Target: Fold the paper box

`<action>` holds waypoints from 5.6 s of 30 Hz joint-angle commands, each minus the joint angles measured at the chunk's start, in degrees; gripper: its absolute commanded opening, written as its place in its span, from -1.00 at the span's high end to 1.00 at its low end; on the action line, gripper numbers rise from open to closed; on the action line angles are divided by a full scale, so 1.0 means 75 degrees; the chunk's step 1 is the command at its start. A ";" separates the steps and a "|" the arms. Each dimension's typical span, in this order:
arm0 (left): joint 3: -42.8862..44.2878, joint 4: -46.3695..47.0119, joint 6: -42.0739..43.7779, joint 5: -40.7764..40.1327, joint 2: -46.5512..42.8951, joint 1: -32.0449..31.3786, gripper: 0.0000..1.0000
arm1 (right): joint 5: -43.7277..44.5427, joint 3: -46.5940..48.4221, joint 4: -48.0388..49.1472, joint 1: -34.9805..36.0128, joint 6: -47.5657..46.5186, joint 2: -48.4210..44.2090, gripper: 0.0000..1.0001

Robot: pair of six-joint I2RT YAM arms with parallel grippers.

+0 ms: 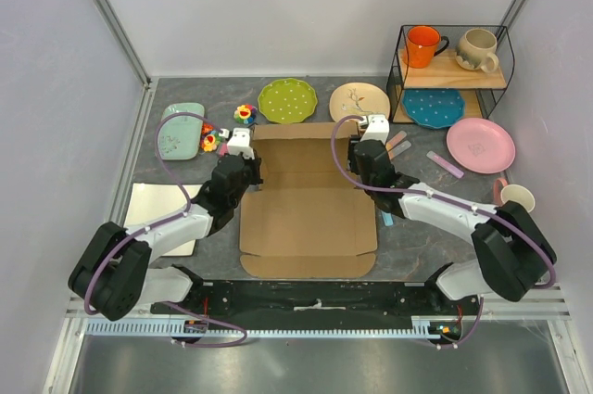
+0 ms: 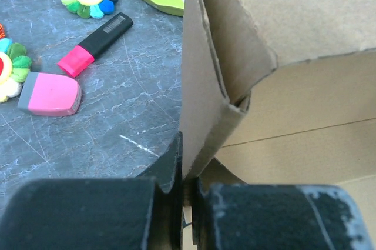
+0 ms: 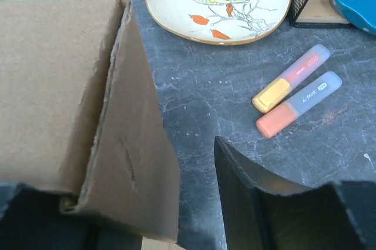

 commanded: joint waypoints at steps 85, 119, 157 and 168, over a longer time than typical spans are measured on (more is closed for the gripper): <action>0.0171 -0.0254 -0.0091 -0.0957 0.0335 -0.0325 0.97 | -0.3427 -0.0471 0.0857 -0.1112 0.1666 -0.0826 -0.59; -0.0145 -0.1629 -0.0407 0.0064 -0.1190 -0.0302 0.80 | -0.4083 -0.1409 0.1080 -0.1065 0.1385 -0.1294 -0.28; -0.0180 -0.3362 -0.0067 0.2840 -0.4271 -0.0314 -0.95 | -0.3122 -0.2265 0.0553 0.0365 0.0623 -0.2384 -0.16; -0.0321 -0.2915 0.0284 0.3251 -0.4248 -0.0325 0.07 | -0.3123 -0.2007 0.0002 0.0365 0.0693 -0.3169 -0.18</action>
